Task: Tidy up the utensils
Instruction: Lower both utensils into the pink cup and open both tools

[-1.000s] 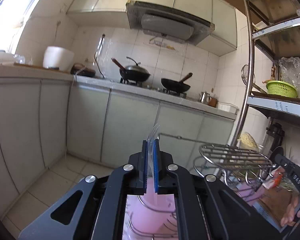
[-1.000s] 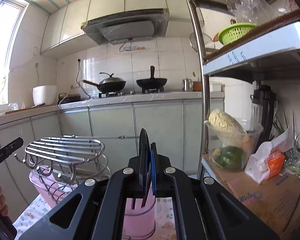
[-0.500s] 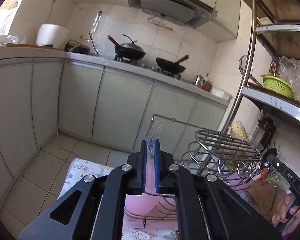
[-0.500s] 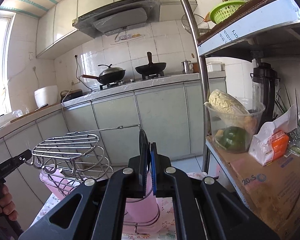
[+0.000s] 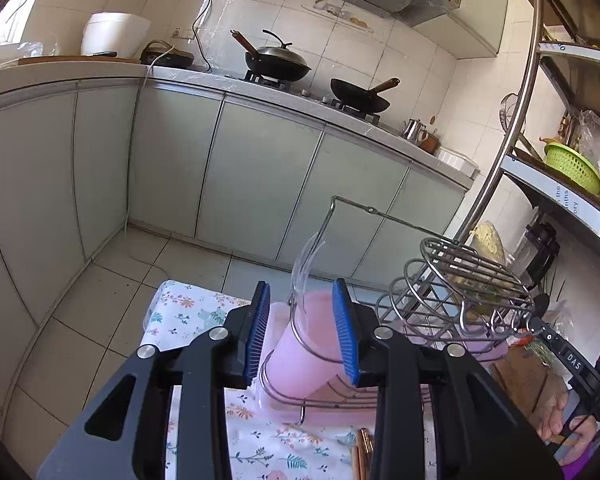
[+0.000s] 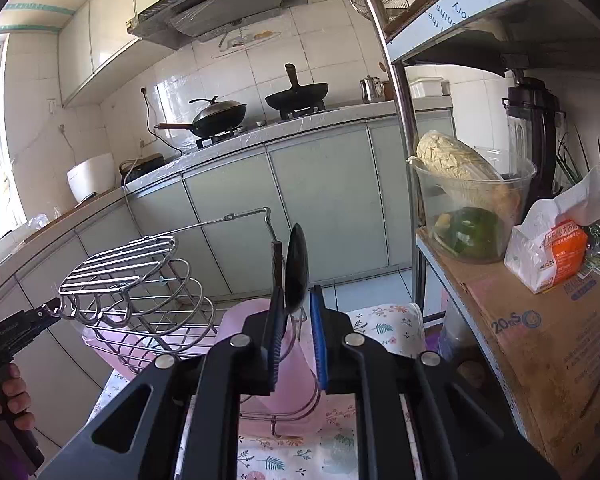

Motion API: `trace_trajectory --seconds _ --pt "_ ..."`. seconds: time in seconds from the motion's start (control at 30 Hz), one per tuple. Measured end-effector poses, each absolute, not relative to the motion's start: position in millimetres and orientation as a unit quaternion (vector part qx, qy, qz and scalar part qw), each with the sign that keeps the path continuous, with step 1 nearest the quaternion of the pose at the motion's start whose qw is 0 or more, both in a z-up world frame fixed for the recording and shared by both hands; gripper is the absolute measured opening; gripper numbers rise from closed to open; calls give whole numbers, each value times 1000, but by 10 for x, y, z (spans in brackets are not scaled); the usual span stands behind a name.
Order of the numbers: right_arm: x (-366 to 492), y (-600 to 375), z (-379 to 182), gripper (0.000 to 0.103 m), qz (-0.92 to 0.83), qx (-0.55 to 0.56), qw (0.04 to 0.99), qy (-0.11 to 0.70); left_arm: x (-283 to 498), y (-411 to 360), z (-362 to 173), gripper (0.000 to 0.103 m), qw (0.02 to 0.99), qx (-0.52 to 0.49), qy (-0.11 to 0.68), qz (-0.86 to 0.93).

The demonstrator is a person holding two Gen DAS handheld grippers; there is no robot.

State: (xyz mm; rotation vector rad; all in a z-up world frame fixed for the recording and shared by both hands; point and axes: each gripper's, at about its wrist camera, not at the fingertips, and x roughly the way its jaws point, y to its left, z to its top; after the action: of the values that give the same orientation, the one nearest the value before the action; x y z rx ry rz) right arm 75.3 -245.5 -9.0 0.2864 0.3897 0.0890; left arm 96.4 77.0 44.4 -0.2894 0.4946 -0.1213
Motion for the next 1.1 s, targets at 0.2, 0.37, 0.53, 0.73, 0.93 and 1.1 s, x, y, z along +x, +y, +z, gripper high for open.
trace_trajectory --seconds 0.2,0.37,0.53,0.73,0.93,1.1 --pt "626 -2492 -97 24 50 145 969 192 658 711 486 33 964 -125 225 -62" --pt "571 -2500 -141 24 55 150 967 200 573 448 499 33 970 -64 217 -90" --pt "562 -2479 -187 24 58 149 965 208 684 182 312 33 972 -13 224 -71" --pt "622 -2529 -246 24 57 164 960 219 803 -26 117 33 976 24 215 -23" --pt "665 -2542 -287 24 59 173 956 229 1025 223 82 33 971 -38 231 48" --pt "687 -2508 -304 24 62 173 955 232 1263 406 103 33 965 -70 251 36"
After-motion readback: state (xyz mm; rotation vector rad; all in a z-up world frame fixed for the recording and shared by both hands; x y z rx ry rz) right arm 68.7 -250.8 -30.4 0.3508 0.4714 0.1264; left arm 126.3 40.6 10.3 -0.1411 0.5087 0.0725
